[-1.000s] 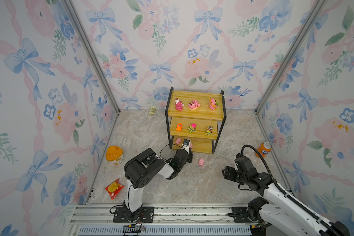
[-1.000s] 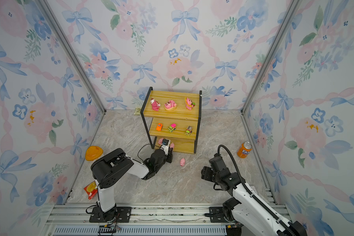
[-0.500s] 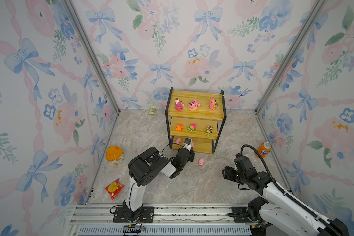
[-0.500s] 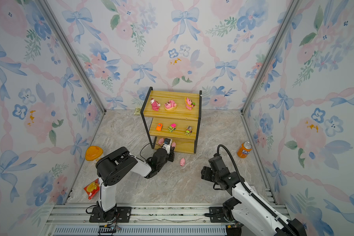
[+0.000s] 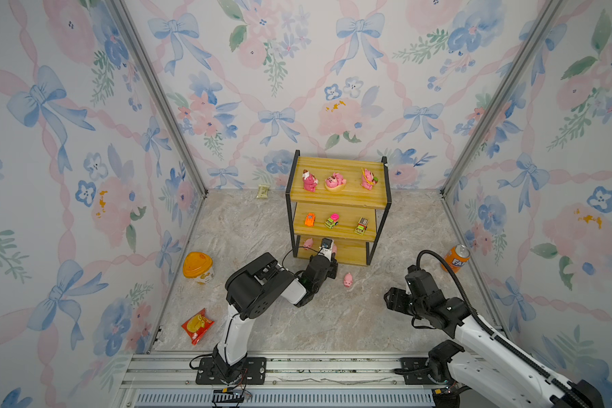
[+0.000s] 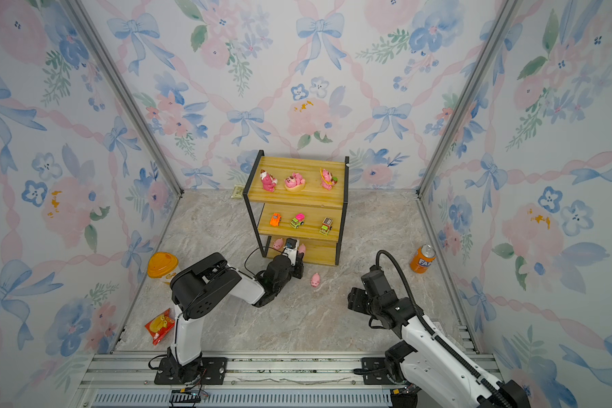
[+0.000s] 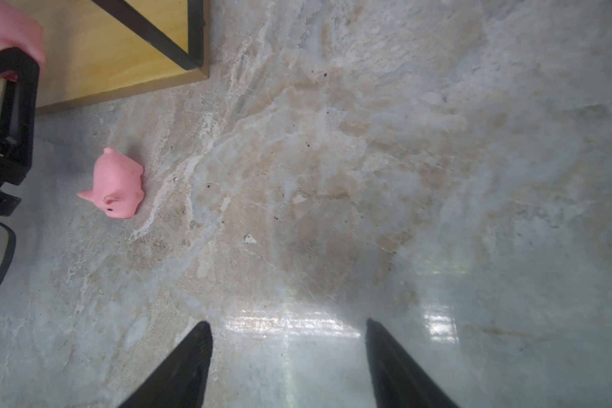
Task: Place and organize the plastic toys onto the shelf
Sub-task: 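Carry the pink pig with the left gripper onto the bottom shelf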
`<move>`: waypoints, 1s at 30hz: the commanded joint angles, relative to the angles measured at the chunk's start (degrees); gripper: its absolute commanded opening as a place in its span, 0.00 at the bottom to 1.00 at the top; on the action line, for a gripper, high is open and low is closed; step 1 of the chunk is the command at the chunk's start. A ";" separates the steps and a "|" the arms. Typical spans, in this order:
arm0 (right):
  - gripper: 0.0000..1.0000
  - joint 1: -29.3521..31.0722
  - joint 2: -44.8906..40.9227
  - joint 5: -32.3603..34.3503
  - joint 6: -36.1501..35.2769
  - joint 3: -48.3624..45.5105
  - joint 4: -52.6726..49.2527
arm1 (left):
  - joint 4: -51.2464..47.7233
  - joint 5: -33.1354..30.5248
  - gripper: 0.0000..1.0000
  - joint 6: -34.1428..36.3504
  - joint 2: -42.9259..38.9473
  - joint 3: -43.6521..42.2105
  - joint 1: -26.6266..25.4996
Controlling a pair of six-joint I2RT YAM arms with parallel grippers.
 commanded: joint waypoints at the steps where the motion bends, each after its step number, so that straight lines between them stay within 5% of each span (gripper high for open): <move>1: 0.71 -0.46 -0.41 0.13 -0.50 -0.76 -0.42 | 1.10 0.23 0.20 -0.89 1.11 1.00 0.21; 30: 0.71 -1.12 -1.96 -0.04 -0.76 -1.33 -1.14 | -2.06 -1.20 0.31 -1.20 2.64 2.44 0.23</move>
